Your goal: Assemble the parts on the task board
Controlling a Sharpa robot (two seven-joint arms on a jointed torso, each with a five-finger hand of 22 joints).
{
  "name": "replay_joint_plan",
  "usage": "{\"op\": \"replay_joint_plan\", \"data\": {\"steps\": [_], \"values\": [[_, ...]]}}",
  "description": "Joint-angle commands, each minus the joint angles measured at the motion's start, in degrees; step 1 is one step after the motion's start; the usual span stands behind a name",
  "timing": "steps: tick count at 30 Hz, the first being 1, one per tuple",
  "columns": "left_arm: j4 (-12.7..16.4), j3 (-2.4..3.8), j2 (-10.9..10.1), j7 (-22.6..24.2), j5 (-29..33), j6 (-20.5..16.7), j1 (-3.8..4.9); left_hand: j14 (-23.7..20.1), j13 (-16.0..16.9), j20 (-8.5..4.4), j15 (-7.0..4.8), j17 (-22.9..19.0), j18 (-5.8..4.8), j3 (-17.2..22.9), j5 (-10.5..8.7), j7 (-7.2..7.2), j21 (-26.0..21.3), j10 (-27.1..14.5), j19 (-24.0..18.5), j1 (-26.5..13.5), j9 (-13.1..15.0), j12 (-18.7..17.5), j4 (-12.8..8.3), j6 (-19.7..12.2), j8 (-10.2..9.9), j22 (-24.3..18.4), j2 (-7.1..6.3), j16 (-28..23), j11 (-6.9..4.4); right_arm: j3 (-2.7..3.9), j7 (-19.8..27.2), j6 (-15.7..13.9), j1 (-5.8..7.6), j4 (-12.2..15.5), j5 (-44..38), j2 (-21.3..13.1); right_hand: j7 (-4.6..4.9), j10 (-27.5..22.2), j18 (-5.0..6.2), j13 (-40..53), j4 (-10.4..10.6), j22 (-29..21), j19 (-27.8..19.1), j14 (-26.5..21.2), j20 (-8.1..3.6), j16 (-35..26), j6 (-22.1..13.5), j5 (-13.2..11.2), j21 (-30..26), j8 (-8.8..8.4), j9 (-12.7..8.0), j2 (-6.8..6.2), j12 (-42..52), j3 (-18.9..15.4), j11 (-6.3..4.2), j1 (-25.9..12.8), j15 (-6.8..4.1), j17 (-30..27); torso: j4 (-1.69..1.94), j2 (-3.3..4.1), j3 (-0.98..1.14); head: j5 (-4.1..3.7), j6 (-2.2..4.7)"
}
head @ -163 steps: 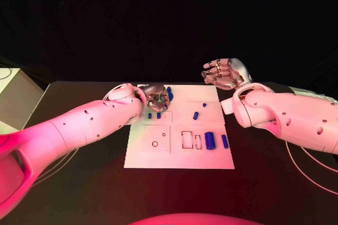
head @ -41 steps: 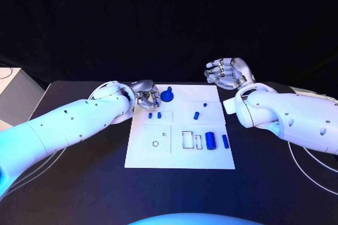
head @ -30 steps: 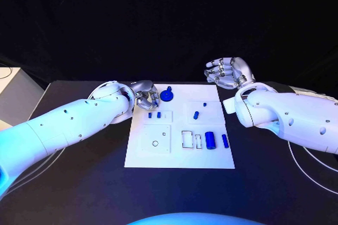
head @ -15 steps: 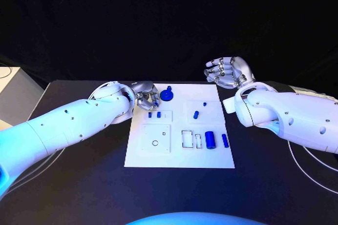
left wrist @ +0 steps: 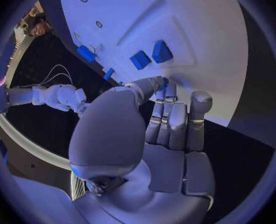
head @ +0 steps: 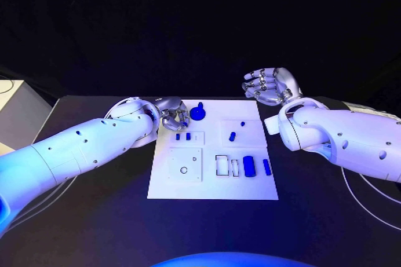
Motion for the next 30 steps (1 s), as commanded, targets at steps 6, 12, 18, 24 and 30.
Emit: {"op": "replay_joint_plan", "data": {"steps": [6, 12, 18, 24, 30], "values": [[-0.95, -1.03, 0.55, 0.14, 0.4, 1.02, -0.19, -0.14, 0.07, 0.0, 0.01, 0.21, -0.2, -0.13, 0.05, 0.04, 0.03, -0.52, -0.05, 0.23, -0.16, 0.0, -0.17, -0.46, -0.41, 0.29, 0.68, 0.18, 0.14, 0.02, 0.62, 0.56, 0.0, 0.07, -0.55, 0.02, 1.26, -0.24, 0.74, -0.05, 0.01, -0.05, -0.12, 0.37, -0.02, -0.35, -0.18, 0.37, 0.29, 0.34, -0.09, 0.19, 0.24, 0.24, 0.0, -0.32, 0.12, -0.01, -0.04, 0.01, -0.01, 0.02, 0.06], [-1.11, -1.42, 0.7, 0.34, 0.83, 0.84, -0.27, 0.04, 0.26, 0.02, 0.01, 0.5, -0.27, -0.08, 0.05, 0.04, 0.25, -0.4, 0.22, 0.34, -0.13, 0.21, -0.27, -0.22, -0.37, 0.61, 0.84, 0.3, 0.12, 0.02, 0.47, 0.78, 0.0, 0.1, -0.55, 0.0, 1.26, -0.24, 0.74, -0.05, 0.01, -0.05, -0.12, 0.37, -0.02, -0.35, -0.18, 0.37, 0.29, 0.34, -0.09, 0.19, 0.24, 0.24, 0.0, -0.32, 0.12, -0.01, -0.01, 0.04, -0.03, -0.03, 0.05], [-0.82, -1.51, 0.42, 0.43, 1.24, 0.82, -0.32, 0.14, 0.41, 0.02, -0.02, 0.6, -0.31, -0.1, 0.04, -0.01, 0.42, -0.28, 0.43, 0.37, -0.1, 0.38, -0.34, 0.0, -0.31, 0.84, 0.91, 0.38, 0.07, 0.02, 0.31, 0.98, 0.0, 0.08, -0.55, -0.05, 1.26, -0.25, 0.73, -0.07, -0.01, -0.1, -0.11, 0.38, -0.02, -0.38, -0.19, 0.37, 0.29, 0.35, -0.09, 0.15, 0.25, 0.26, 0.0, -0.37, 0.12, -0.01, 0.0, 0.0, -0.03, -0.16, 0.01], [-0.71, -1.53, 0.28, 0.53, 1.33, 0.54, -0.35, 0.29, 0.46, 0.02, -0.03, 0.9, -0.3, -0.13, 0.04, -0.01, 0.39, -0.27, 0.39, 0.34, -0.1, 0.43, -0.36, 0.04, -0.32, 0.79, 0.88, 0.45, 0.06, 0.02, 0.26, 1.05, 0.0, 0.08, -0.55, -0.03, 1.27, -0.27, 0.73, -0.08, 0.0, -0.13, -0.12, 0.37, -0.01, -0.41, -0.2, 0.36, 0.29, 0.34, -0.1, 0.13, 0.25, 0.26, 0.02, -0.44, 0.13, -0.01, 0.03, -0.02, -0.05, -0.13, 0.04], [-0.67, -1.53, 0.2, 0.63, 1.59, 0.21, -0.36, 0.33, 0.75, 0.15, 0.21, 1.07, -0.27, 0.01, 0.09, 0.38, 0.33, -1.08, 0.21, 0.14, -0.55, 0.32, -0.47, -1.27, -1.44, 0.65, 0.71, 0.57, 0.37, 0.02, 0.25, 1.1, 0.0, 0.03, -0.55, 0.0, 1.27, -0.27, 0.73, -0.08, 0.0, -0.13, -0.12, 0.37, -0.01, -0.41, -0.2, 0.36, 0.29, 0.34, -0.1, 0.13, 0.25, 0.26, 0.02, -0.44, 0.13, -0.01, 0.0, -0.01, -0.05, -0.11, 0.01]]}}
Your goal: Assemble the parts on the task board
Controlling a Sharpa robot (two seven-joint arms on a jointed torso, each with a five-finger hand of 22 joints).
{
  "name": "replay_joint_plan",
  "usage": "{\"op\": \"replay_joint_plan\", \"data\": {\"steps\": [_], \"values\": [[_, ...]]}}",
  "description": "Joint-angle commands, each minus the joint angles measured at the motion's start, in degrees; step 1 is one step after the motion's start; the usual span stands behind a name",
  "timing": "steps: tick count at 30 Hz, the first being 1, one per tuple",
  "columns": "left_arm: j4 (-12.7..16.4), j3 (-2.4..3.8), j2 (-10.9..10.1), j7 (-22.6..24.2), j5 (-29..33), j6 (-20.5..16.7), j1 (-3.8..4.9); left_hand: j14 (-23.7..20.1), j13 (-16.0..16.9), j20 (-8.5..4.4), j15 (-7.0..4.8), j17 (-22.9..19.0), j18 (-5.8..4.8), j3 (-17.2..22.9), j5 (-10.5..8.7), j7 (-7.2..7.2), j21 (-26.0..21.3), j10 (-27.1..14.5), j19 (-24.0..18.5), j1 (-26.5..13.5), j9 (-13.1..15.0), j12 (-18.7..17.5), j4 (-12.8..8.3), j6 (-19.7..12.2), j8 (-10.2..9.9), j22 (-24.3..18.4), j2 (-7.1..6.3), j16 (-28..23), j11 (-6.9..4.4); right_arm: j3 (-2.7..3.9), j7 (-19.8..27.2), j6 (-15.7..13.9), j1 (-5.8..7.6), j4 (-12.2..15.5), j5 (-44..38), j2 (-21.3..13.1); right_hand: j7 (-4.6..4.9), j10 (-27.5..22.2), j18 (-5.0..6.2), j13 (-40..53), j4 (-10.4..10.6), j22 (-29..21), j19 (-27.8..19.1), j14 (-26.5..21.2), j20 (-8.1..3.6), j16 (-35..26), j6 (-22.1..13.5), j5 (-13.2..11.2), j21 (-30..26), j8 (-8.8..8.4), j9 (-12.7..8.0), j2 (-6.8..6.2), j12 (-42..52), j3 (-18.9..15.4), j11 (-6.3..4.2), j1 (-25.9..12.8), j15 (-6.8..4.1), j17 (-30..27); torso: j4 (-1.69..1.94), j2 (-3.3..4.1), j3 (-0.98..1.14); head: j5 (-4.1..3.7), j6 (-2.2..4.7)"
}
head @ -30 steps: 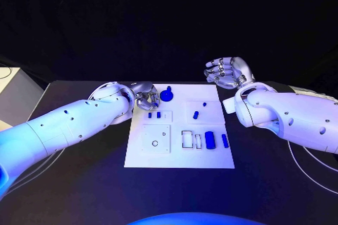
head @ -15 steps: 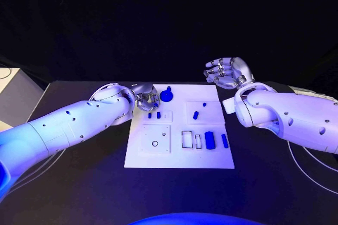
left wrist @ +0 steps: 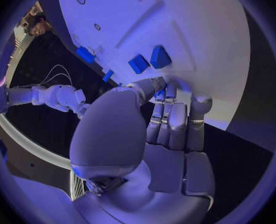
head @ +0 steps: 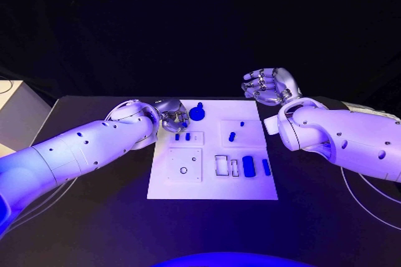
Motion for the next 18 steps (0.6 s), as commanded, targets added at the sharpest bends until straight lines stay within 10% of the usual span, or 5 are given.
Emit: {"op": "replay_joint_plan", "data": {"steps": [1, 18], "values": [[0.07, -0.27, -0.07, 0.1, 0.51, 1.05, -0.4, 0.3, 0.33, 0.23, 0.26, 0.05, -0.28, 0.25, 0.09, 0.4, 0.15, -0.78, 0.24, -0.63, -0.62, 0.14, -0.37, -1.47, -1.19, 0.03, -0.06, 0.4, 0.21, 0.02, 0.38, 0.9, 0.0, 0.03, -0.55, 0.03, 1.27, -0.27, 0.73, -0.1, 0.0, -0.09, -0.12, 0.37, -0.01, -0.18, -0.2, 0.36, 0.29, 0.34, -0.05, 0.13, 0.25, 0.26, 0.02, -0.44, 0.13, -0.01, 0.0, 0.0, 0.0, 0.04, 0.01], [0.25, -0.26, -0.34, -0.07, 0.8, 0.21, -0.4, 0.11, 1.36, 0.3, 0.16, -0.24, -0.28, 1.28, 0.25, 0.27, 0.42, -1.79, 0.37, -0.97, -2.26, 0.58, -0.76, -6.37, -4.77, 0.34, -0.64, 0.55, -0.02, 0.02, 0.33, 0.9, 0.0, -0.25, -0.48, 0.06, 1.3, -0.32, 0.71, -0.13, 0.03, -0.18, -0.14, 0.33, 0.01, -0.26, -0.24, 0.36, 0.27, 0.33, -0.07, 0.11, 0.25, 0.26, 0.04, -0.59, 0.16, -0.02, -0.04, 0.01, 0.04, 0.27, 0.07]]}}
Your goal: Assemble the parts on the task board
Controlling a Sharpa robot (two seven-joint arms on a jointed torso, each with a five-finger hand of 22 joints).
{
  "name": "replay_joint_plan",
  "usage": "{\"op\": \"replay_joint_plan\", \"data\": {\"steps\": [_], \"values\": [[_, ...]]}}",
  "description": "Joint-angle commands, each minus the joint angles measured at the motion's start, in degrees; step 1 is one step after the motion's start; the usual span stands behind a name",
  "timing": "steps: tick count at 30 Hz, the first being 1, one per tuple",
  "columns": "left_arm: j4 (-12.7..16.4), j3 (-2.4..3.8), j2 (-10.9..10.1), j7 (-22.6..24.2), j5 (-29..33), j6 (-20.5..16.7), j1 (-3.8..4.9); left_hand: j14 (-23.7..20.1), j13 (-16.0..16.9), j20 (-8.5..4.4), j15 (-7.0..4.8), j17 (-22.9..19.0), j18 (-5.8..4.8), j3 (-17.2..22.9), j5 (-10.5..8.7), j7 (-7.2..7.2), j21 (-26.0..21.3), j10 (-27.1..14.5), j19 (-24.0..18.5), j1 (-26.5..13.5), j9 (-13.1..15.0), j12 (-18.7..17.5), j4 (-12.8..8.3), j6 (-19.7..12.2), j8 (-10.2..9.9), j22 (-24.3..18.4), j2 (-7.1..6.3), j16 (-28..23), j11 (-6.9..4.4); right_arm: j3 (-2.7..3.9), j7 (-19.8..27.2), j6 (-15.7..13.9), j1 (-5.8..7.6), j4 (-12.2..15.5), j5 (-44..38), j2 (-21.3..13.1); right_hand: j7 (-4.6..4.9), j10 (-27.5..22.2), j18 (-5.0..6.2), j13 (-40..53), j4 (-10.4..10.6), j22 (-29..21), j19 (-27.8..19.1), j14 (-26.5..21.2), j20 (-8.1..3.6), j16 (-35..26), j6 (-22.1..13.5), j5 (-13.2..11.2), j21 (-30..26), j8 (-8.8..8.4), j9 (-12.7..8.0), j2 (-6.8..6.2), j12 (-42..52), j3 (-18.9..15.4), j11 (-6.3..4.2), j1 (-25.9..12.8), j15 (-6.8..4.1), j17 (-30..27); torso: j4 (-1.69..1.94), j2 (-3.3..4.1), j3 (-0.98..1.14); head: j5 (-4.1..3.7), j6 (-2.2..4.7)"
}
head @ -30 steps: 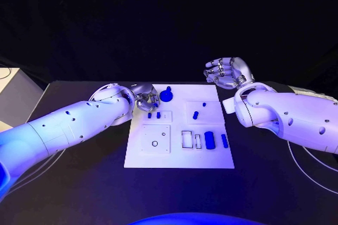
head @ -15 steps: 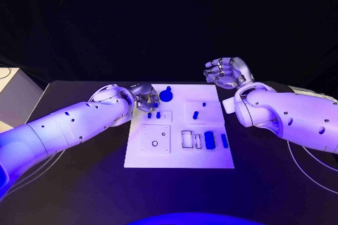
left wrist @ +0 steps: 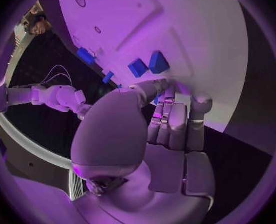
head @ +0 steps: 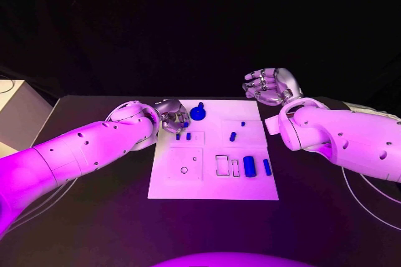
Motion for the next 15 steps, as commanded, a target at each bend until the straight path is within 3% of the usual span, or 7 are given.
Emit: {"op": "replay_joint_plan", "data": {"steps": [1, 15], "values": [[0.14, -0.08, -0.04, -0.04, 0.29, 0.2, -0.14, 0.03, 0.11, 0.07, 0.02, 0.16, -0.3, 0.41, 0.24, -0.03, 0.3, -0.28, 0.27, -0.41, -0.11, 0.44, 0.12, -0.47, -0.27, 0.23, -0.08, 0.35, -0.29, 0.02, 0.42, 0.74, 0.0, 0.0, -0.47, 0.01, 1.3, -0.32, 0.71, -0.08, 0.03, -0.07, -0.14, 0.33, 0.01, -0.26, -0.24, 0.36, 0.27, 0.33, -0.07, 0.11, 0.25, 0.26, 0.04, -0.59, 0.16, -0.02, -0.07, 0.02, 0.01, 0.06, 0.12], [0.16, -0.05, -0.7, -0.54, -0.06, -0.03, -0.13, -0.17, 0.25, 0.02, -0.04, -0.34, -0.26, 0.44, 0.21, -0.03, 0.23, -0.24, 0.15, -0.44, -0.21, 0.59, 0.07, -0.69, -0.43, 0.09, -0.14, 0.28, -0.34, 0.02, 0.31, 0.76, 0.0, -0.01, -0.45, -0.11, 1.3, -0.32, 0.71, -0.08, 0.03, -0.07, -0.14, 0.33, 0.01, -0.26, -0.24, 0.36, 0.27, 0.33, -0.07, 0.11, 0.25, 0.26, 0.04, -0.59, 0.16, -0.02, 0.0, 0.01, -0.05, 0.0, 0.22]]}}
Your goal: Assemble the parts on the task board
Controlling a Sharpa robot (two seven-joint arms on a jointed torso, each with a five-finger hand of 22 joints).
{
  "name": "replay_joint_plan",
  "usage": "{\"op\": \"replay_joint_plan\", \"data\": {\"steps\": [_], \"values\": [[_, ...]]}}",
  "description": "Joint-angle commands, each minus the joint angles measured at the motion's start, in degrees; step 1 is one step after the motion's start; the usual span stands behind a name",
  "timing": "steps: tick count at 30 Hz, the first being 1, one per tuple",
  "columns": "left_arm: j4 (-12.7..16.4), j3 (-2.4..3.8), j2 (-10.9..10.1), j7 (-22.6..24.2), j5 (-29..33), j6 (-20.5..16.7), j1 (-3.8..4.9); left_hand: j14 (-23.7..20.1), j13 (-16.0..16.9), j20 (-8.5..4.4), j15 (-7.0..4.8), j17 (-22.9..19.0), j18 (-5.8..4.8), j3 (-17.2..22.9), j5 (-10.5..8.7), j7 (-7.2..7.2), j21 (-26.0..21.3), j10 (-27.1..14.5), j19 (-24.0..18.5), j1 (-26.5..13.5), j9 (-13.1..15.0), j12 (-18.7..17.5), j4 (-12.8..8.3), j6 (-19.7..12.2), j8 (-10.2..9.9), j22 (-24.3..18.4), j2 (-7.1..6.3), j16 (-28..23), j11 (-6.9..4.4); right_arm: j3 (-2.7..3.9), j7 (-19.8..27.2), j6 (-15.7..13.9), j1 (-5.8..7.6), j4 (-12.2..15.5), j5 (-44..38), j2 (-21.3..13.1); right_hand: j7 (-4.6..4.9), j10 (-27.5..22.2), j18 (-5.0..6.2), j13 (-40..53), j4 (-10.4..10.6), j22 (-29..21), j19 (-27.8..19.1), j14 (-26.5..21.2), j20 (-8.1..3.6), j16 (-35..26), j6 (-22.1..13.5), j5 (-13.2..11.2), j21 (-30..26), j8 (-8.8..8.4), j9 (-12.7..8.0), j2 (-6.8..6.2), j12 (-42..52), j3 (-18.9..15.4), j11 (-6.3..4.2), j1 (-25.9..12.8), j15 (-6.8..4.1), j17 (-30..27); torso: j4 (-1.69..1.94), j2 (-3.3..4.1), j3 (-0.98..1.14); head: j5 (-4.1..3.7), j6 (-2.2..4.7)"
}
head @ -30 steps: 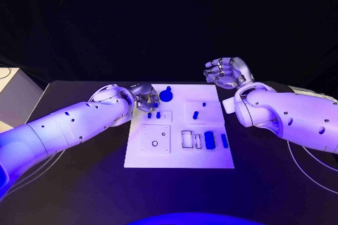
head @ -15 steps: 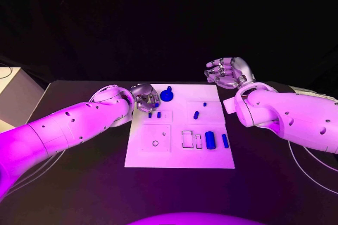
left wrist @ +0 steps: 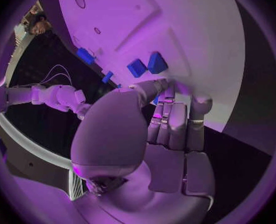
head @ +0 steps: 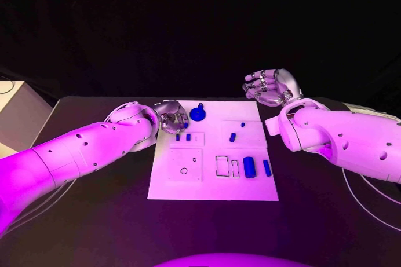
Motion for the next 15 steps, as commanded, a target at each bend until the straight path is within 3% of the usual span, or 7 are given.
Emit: {"op": "replay_joint_plan", "data": {"steps": [1, 4, 6, 15], "values": [[-0.07, -0.03, -0.3, -0.51, -0.14, 0.01, -0.1, -0.18, 0.03, 0.01, -0.04, -0.15, -0.24, 0.27, 0.21, -0.17, 0.13, -0.32, 0.05, -0.45, -0.11, 0.34, -0.11, -0.47, -0.24, -0.23, -0.18, 0.27, -0.33, 0.02, 0.27, 0.8, 0.0, -0.02, -0.48, -0.05, 1.3, -0.34, 0.71, -0.1, 0.0, -0.11, -0.16, 0.32, 0.01, -0.3, -0.26, 0.36, 0.27, 0.33, -0.09, 0.1, 0.26, 0.28, 0.05, -0.63, 0.17, -0.02, 0.02, 0.0, -0.04, -0.02, 0.03], [-0.14, 0.02, -0.64, -0.47, -0.22, -0.28, -0.1, -0.81, 0.33, 0.0, 0.05, -1.2, -0.08, 0.25, 0.17, -0.33, -0.33, -1.32, -0.65, -0.53, -0.28, 0.62, -0.2, -0.9, -0.51, -0.93, -0.34, 0.04, -0.18, 0.02, -0.01, 1.2, 0.0, -0.19, -0.62, -0.13, 1.3, -0.36, 0.71, -0.11, -0.02, -0.12, -0.17, 0.3, 0.02, -0.32, -0.28, 0.36, 0.26, 0.32, -0.09, 0.08, 0.25, 0.28, 0.05, -0.62, 0.17, -0.02, 0.0, -0.04, -0.04, -0.04, 0.12], [-0.19, 0.17, -0.95, -0.46, -0.29, -0.6, -0.09, -4.06, 0.95, 0.4, 0.67, -6.33, 0.42, 0.37, 0.18, -0.26, -1.8, -4.59, -2.96, -0.55, -0.44, 1.48, -0.38, -1.04, -0.63, -2.99, -0.44, -1.3, 0.63, 0.02, -0.16, 1.45, 0.0, -0.37, -0.7, -0.23, 1.3, -0.39, 0.72, -0.12, -0.1, -0.16, -0.16, 0.31, 0.01, -0.34, -0.31, 0.36, 0.26, 0.31, -0.1, 0.04, 0.25, 0.31, 0.05, -0.57, 0.17, -0.02, 0.02, -0.04, -0.05, -0.07, 0.16], [0.16, 1.15, -1.93, -0.29, -0.43, -1.66, -0.08, -4.49, 1.42, 0.62, 0.86, -6.88, 0.46, 0.43, 0.17, -0.16, -1.87, -5.56, -3.23, -0.39, -0.52, 2.46, -0.55, -1.14, -0.69, -3.08, -0.39, -1.37, 0.81, 0.01, -0.37, 1.69, 0.0, -0.69, -0.87, -0.51, 1.3, -0.37, 0.73, -0.12, -0.18, -0.18, -0.14, 0.35, 0.01, -0.34, -0.31, 0.36, 0.28, 0.31, -0.11, 0.03, 0.27, 0.35, 0.05, -0.51, 0.15, -0.01, 0.05, -0.02, -0.07, -0.1, 0.29]]}}
